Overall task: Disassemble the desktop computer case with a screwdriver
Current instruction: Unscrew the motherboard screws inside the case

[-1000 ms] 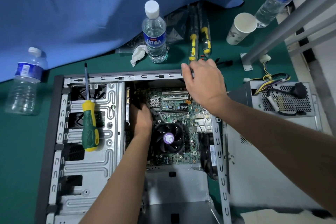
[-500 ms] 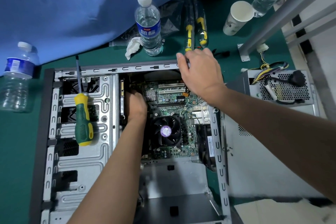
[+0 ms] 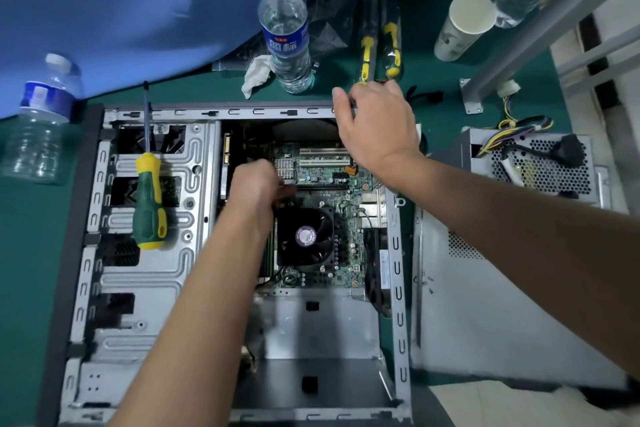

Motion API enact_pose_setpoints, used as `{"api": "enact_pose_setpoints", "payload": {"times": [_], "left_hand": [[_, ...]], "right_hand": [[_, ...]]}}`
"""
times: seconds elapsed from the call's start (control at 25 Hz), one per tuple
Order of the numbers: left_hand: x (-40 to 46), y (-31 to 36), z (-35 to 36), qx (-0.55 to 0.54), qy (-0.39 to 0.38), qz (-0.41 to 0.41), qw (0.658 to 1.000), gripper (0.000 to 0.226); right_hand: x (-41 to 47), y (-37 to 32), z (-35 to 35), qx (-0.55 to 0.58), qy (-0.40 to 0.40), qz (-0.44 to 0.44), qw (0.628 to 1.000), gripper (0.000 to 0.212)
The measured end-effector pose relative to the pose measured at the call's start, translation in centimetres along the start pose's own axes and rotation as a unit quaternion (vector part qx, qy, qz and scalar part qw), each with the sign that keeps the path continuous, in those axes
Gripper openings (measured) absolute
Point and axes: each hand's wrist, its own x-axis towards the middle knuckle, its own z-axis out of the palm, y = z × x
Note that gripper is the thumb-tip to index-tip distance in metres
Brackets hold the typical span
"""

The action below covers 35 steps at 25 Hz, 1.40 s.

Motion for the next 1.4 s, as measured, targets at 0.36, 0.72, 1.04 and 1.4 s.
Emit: {"api": "enact_pose_setpoints", "payload": {"times": [0.36, 0.72, 1.04, 1.4], "left_hand": [[0.2, 2.2, -1.2, 0.034, -0.058, 0.007, 0.998, 0.020], [1.6, -4.2, -0.6, 0.274, 0.109, 0.087, 0.952, 0.030], [2.8, -4.5, 0.9, 0.200, 0.112, 0.172, 0.958, 0.046], [4.3, -5.3, 0.4, 0.027, 0.044, 0.091, 0.995, 0.070]], "right_hand": [[0.0, -0.1, -0.2, 0.003, -0.010, -0.007, 1.000, 0.040], [0.2, 0.0, 0.2, -0.003, -0.009, -0.008, 1.000, 0.049], [0.1, -0.1, 0.0, -0.017, -0.003, -0.006, 1.000, 0.039], [0.1, -0.2, 0.0, -0.019, -0.006, -0.005, 1.000, 0.039]]}}
